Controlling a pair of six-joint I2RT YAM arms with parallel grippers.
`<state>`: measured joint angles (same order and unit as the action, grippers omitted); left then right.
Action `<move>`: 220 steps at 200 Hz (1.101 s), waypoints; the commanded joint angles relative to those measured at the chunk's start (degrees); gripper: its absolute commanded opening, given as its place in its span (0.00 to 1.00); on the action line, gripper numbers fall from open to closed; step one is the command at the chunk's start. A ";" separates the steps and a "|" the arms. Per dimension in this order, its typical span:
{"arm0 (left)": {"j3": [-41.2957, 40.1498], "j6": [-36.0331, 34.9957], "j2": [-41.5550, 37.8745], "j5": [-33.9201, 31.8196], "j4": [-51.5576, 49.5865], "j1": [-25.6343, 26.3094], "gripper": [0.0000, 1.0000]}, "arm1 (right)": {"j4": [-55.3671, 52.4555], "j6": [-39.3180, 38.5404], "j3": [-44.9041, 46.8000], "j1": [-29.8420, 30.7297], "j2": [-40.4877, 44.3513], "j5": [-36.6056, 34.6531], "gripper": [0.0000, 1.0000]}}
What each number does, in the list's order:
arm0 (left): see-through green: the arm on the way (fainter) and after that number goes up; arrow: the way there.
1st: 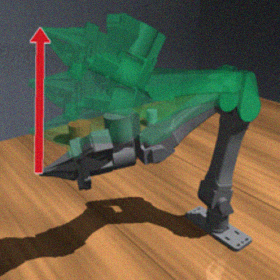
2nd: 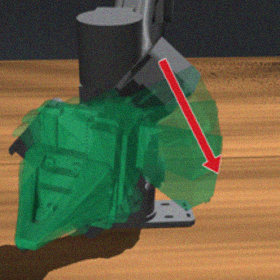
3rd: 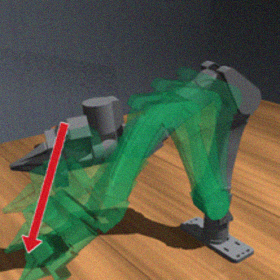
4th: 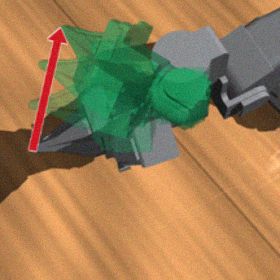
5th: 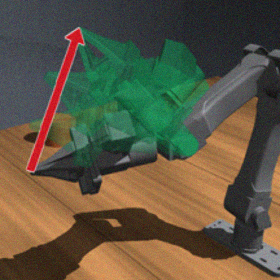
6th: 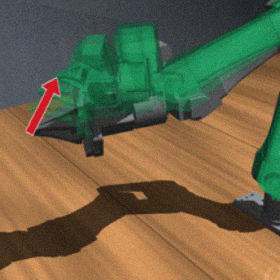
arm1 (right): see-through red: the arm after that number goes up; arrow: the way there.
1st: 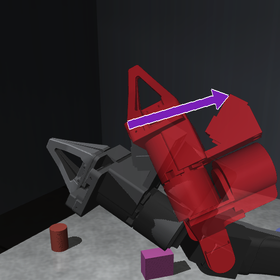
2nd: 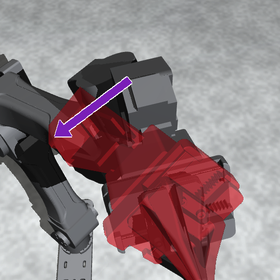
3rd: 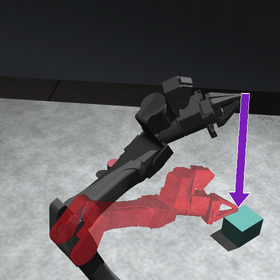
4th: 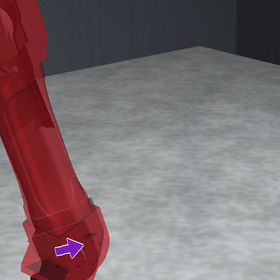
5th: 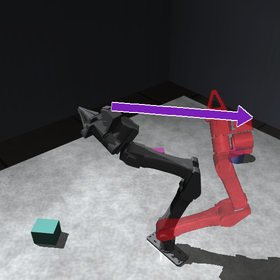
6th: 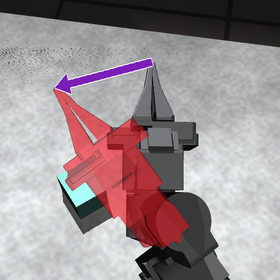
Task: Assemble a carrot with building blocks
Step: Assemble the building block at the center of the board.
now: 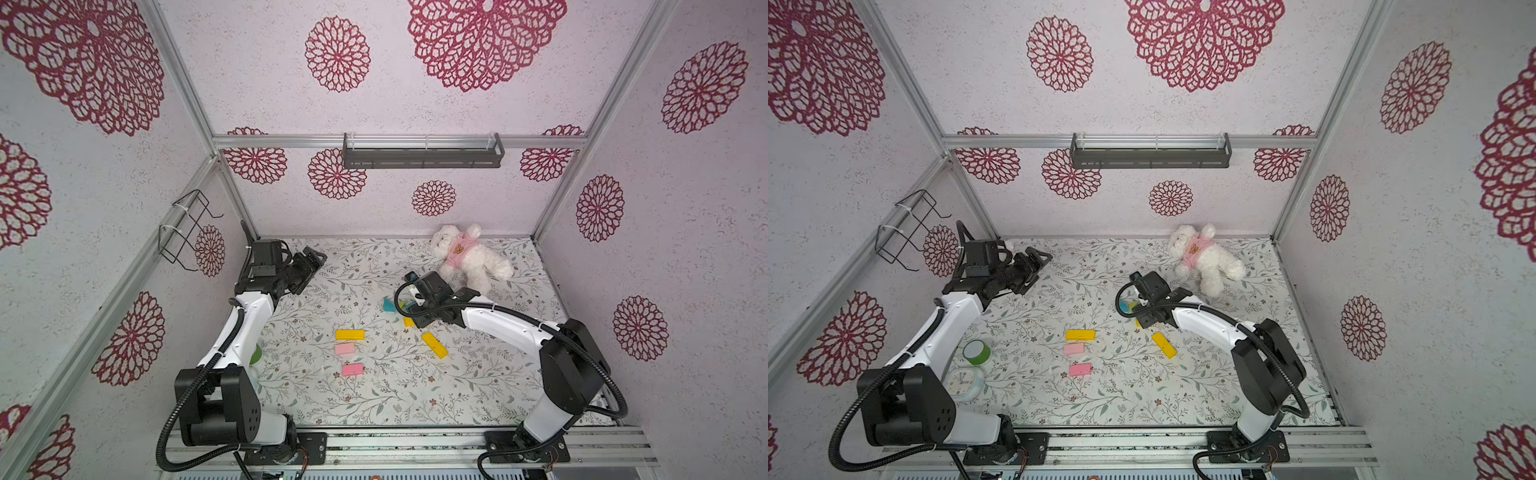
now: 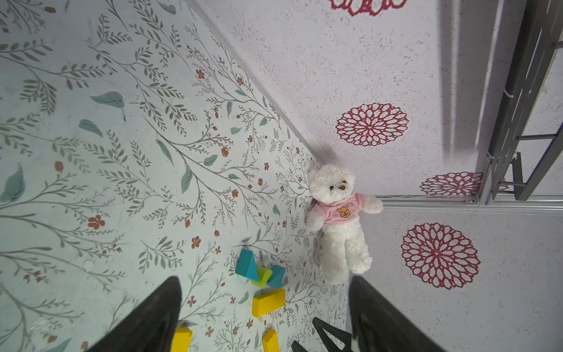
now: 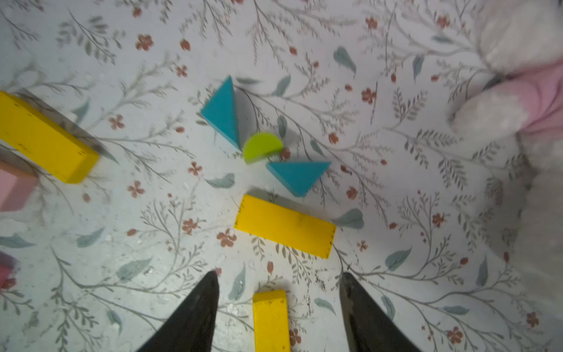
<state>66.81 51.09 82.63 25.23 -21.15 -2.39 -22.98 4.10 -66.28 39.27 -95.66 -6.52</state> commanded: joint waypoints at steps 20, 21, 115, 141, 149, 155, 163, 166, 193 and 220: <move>-0.02 0.47 0.39 0.29 1.76 0.11 0.88 | 2.68 -1.88 2.88 -4.74 -0.34 8.19 0.69; -0.01 0.44 0.41 0.27 1.78 0.11 0.88 | 2.68 -1.98 2.85 -4.77 -0.55 8.19 0.69; 0.08 0.17 0.40 0.34 1.46 0.19 0.88 | 3.29 -5.21 -2.21 -5.52 -10.12 8.36 0.64; 0.15 0.22 0.51 0.25 1.50 0.15 0.88 | 3.21 -4.88 -3.56 -4.95 -11.68 7.74 0.63; 0.11 0.21 0.43 0.20 1.53 0.19 0.88 | 3.15 -4.73 -3.93 -4.46 -11.91 7.55 0.62; 0.06 0.23 0.42 0.11 1.53 0.27 0.88 | 3.20 -4.50 -4.23 -4.08 -12.11 7.25 0.62; 0.12 0.15 0.38 0.14 1.53 0.28 0.88 | 3.18 -4.13 -4.52 -3.63 -12.21 7.11 0.62; 0.11 0.12 0.39 0.06 1.45 0.28 0.88 | 3.20 -3.92 -4.62 -3.45 -12.27 6.99 0.62; 0.17 0.21 0.33 0.10 1.38 0.28 0.88 | 3.98 -0.99 -4.65 -2.47 -12.65 5.78 0.62; 0.12 0.18 0.30 0.17 1.43 0.42 0.88 | 4.35 2.50 -5.12 -1.50 -13.83 3.89 0.61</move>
<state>66.81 51.07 82.63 25.21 -20.84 -2.28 -18.87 2.35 -69.89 37.01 -108.31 -0.30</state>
